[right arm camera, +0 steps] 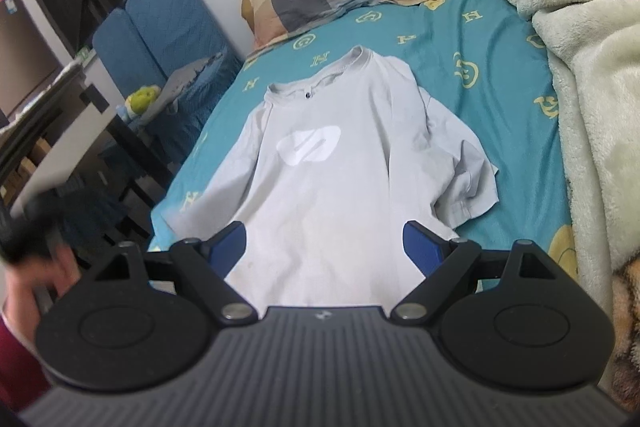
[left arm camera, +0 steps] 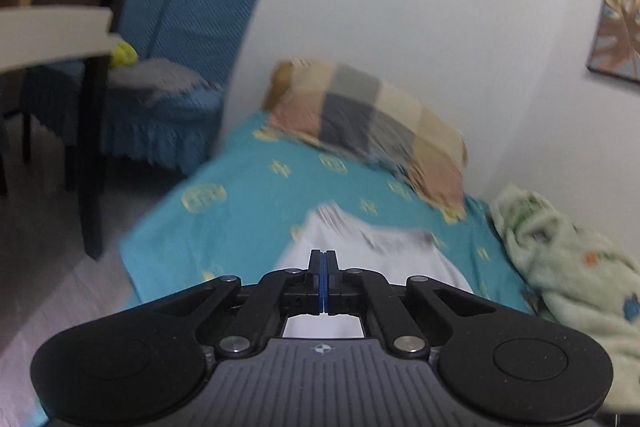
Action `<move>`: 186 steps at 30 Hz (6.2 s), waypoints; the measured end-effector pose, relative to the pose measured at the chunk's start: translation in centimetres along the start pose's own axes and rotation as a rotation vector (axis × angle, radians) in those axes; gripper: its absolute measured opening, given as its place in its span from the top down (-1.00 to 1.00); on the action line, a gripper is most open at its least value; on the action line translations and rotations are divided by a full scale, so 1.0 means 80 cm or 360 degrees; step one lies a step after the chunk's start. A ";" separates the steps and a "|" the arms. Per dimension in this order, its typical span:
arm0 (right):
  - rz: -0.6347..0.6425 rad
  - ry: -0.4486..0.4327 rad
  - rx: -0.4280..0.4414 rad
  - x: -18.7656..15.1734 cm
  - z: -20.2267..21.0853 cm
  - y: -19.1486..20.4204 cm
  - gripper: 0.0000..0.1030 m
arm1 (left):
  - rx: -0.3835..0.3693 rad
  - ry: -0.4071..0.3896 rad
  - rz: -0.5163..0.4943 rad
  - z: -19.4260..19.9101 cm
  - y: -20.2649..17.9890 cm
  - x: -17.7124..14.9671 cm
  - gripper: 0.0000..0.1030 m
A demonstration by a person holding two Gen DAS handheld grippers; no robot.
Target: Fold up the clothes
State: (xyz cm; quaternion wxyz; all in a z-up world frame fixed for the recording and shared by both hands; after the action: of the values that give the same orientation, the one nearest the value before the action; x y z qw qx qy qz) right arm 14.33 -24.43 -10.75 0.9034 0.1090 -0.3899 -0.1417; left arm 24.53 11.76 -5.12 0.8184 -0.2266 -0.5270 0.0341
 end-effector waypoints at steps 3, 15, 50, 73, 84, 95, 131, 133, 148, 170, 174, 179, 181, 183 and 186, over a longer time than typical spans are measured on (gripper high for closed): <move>0.0030 0.0018 -0.0013 -0.001 -0.009 0.005 -0.68 | -0.0010 0.0055 -0.0052 -0.010 0.006 0.007 1.00; 0.0046 0.0095 -0.0015 0.006 -0.055 0.024 -0.68 | -0.0117 0.0314 -0.0207 -0.053 0.005 0.001 0.96; -0.0072 0.0186 -0.0065 -0.003 -0.065 -0.003 -0.68 | -0.0240 0.0576 -0.0236 -0.047 -0.049 -0.126 0.93; -0.0097 0.0262 -0.0047 -0.011 -0.075 -0.002 -0.68 | 0.0041 0.0682 -0.0504 -0.049 -0.036 -0.144 0.69; -0.0066 0.0275 -0.0071 -0.017 -0.075 -0.001 -0.68 | 0.0128 0.0170 -0.0375 -0.015 -0.020 -0.049 0.96; 0.0047 0.0269 -0.0086 -0.019 -0.098 0.025 -0.68 | 0.0546 -0.0002 -0.0362 -0.092 0.115 0.165 0.96; 0.0167 -0.0174 -0.0173 0.024 -0.019 0.016 -0.68 | 0.0171 0.0350 -0.0145 -0.041 -0.070 -0.096 -0.85; 0.0176 -0.0214 -0.0184 0.026 -0.003 0.011 -0.68 | 0.0180 0.0377 -0.0191 -0.054 -0.102 -0.130 -0.98; 0.0154 -0.0218 -0.0217 0.024 -0.016 -0.019 -0.68 | 0.0277 0.0481 -0.0311 -0.130 -0.116 -0.247 -1.00; 0.0004 -0.0079 -0.0470 0.079 -0.086 -0.078 -0.30 | 0.0286 0.0484 -0.0333 -0.139 -0.106 -0.238 -1.00; -0.0049 -0.0043 -0.0587 0.090 -0.124 -0.108 0.02 | 0.0286 0.0483 -0.0332 -0.139 -0.106 -0.238 -1.00; 0.0038 0.0009 -0.0668 0.089 -0.178 -0.115 0.20 | 0.0286 0.0483 -0.0331 -0.139 -0.106 -0.238 -1.00; 0.0077 0.0029 -0.0677 0.088 -0.199 -0.111 0.20 | 0.0286 0.0483 -0.0331 -0.139 -0.106 -0.239 -1.00; 0.0124 0.0027 -0.0673 0.085 -0.210 -0.108 0.20 | 0.0286 0.0482 -0.0330 -0.139 -0.107 -0.239 -1.00; 0.0081 0.0035 -0.0589 0.084 -0.213 -0.111 0.22 | 0.0286 0.0482 -0.0331 -0.139 -0.107 -0.239 -1.00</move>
State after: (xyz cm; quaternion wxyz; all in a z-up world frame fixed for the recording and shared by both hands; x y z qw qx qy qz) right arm 29.71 -33.55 -20.41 0.9155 -0.0674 -0.3498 -0.1868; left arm 24.29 -5.28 -21.64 0.9044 -0.0996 -0.4132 -0.0382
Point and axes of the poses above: each gripper's, at about its wrist camera, not at the fingertips, and z roughly against the way its jaws point, y to its left, x to its top, the point moved 2 cm from there along -z, roughly the way its jaws point, and after that the axes turned 11 degrees about -x, right-handed, at the moved point
